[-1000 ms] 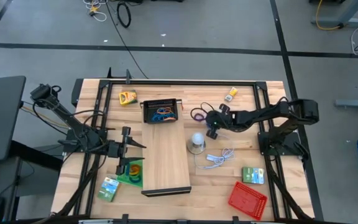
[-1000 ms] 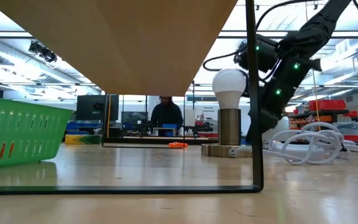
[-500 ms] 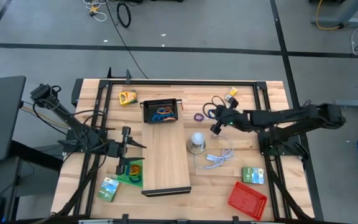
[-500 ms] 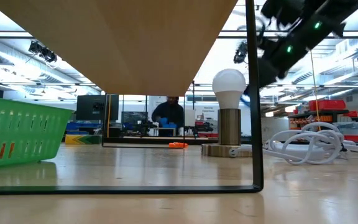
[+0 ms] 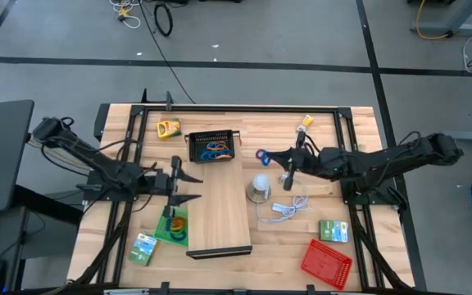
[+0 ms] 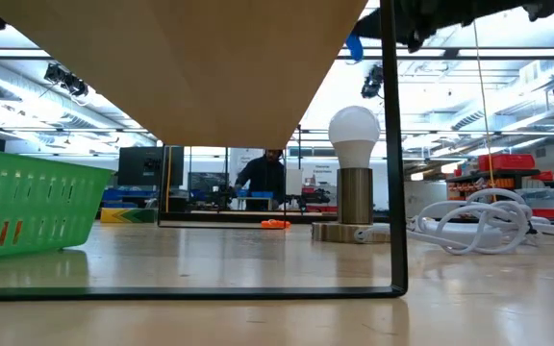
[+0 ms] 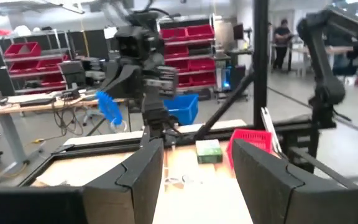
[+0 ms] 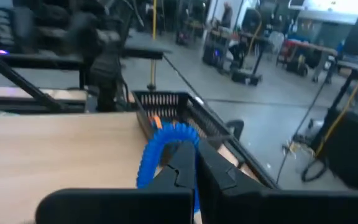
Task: Pick & Place Office Desk Supplies
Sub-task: Put the blue spiral keychain into the green bin
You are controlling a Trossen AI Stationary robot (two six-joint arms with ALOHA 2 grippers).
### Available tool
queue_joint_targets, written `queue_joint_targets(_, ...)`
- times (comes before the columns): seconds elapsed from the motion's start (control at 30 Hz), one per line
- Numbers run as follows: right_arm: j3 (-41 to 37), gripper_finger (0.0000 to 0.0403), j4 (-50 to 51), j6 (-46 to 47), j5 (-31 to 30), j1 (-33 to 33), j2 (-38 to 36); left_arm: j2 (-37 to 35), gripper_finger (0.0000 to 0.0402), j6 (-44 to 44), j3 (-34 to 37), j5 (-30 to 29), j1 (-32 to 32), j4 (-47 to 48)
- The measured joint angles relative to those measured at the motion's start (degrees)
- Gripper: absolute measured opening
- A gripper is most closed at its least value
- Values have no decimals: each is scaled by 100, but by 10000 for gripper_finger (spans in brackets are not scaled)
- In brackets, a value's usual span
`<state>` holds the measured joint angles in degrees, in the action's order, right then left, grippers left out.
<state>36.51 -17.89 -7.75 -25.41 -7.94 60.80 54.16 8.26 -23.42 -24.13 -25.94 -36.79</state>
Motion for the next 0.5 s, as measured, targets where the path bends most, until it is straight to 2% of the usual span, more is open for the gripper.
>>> queue_joint_targets(0.17,6,0,-592,-234,5,-89,79,318,200,-355,0,620,708,-672)
queue_joint_targets(0.33,4,0,-1305,-369,387,-112,378,783,200,-780,0,1644,1349,-1465)
queue_joint_targets(0.5,91,0,-1769,-396,443,-112,829,1232,200,-1114,0,1872,1781,-2103)
